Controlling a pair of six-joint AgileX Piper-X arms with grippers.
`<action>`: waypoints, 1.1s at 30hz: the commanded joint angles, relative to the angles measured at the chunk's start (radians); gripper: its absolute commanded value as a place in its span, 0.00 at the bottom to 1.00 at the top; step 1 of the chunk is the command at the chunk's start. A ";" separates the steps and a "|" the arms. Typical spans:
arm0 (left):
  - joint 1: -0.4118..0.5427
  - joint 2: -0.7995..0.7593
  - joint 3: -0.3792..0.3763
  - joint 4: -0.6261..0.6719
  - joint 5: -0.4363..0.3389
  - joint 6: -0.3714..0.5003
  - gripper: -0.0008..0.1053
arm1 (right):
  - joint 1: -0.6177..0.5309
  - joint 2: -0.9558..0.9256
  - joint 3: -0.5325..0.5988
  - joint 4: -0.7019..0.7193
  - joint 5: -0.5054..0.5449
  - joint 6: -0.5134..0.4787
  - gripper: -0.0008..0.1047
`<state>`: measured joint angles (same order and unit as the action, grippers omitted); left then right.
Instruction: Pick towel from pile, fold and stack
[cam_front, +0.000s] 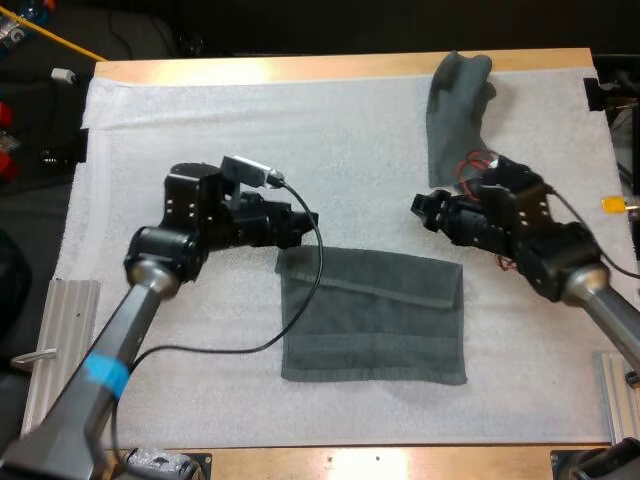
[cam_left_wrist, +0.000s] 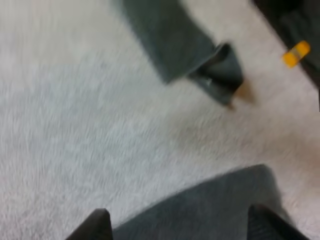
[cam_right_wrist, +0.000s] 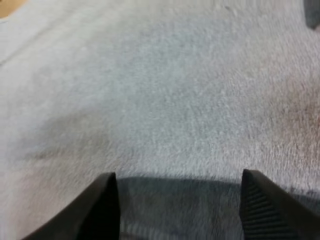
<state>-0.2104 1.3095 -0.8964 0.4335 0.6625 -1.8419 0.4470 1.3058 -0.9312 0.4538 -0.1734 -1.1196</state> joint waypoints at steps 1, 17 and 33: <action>-0.001 -0.042 -0.008 0.022 0.007 0.010 0.53 | -0.003 -0.041 0.000 0.035 -0.012 -0.029 0.50; -0.002 -0.447 -0.008 0.468 -0.138 0.124 0.53 | 0.064 -0.270 0.000 0.323 -0.015 -0.197 0.01; -0.004 -0.524 -0.008 0.752 -0.224 0.173 0.53 | 0.254 -0.078 0.000 0.381 0.032 -0.185 0.01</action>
<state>-0.2104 0.7907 -0.8977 1.1811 0.4419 -1.6724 0.7027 1.2215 -0.9312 0.8282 -0.1367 -1.3020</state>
